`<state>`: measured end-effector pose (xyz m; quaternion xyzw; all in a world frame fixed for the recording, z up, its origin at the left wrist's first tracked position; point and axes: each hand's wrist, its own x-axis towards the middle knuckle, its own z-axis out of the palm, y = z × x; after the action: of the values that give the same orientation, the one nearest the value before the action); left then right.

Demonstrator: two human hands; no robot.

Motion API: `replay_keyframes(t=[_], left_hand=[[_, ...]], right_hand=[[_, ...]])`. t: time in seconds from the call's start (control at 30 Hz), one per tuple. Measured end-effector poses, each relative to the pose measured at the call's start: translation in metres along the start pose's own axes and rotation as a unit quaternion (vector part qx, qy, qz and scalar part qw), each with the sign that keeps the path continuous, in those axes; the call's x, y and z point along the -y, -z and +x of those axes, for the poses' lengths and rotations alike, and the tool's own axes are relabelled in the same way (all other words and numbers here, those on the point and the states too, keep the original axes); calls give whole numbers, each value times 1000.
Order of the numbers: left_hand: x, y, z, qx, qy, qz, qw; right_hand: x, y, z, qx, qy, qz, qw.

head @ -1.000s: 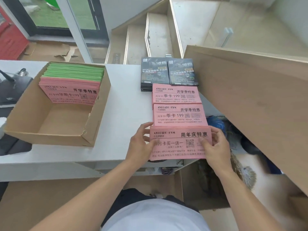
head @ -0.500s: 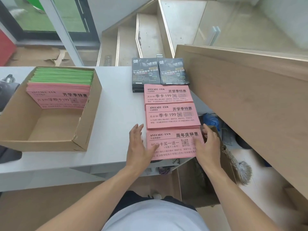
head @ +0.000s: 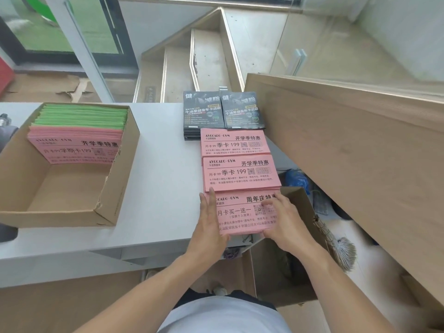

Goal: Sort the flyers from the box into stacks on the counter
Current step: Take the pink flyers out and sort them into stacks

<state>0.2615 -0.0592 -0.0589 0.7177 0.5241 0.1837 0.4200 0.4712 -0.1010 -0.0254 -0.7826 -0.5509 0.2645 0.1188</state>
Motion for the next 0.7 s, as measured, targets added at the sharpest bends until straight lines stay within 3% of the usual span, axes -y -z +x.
replay_keyframes(t=[0.27, 0.43, 0.7], left_hand=[[2, -6, 2, 10, -2, 36, 999], [-4, 2, -1, -9, 49, -25, 998], [-1, 6, -1, -31, 36, -33, 998]], right_hand=[[-2, 8, 2, 18, 4, -11, 1000], [-3, 5, 0, -4, 16, -63, 998], [1, -7, 0, -15, 6, -95, 995]])
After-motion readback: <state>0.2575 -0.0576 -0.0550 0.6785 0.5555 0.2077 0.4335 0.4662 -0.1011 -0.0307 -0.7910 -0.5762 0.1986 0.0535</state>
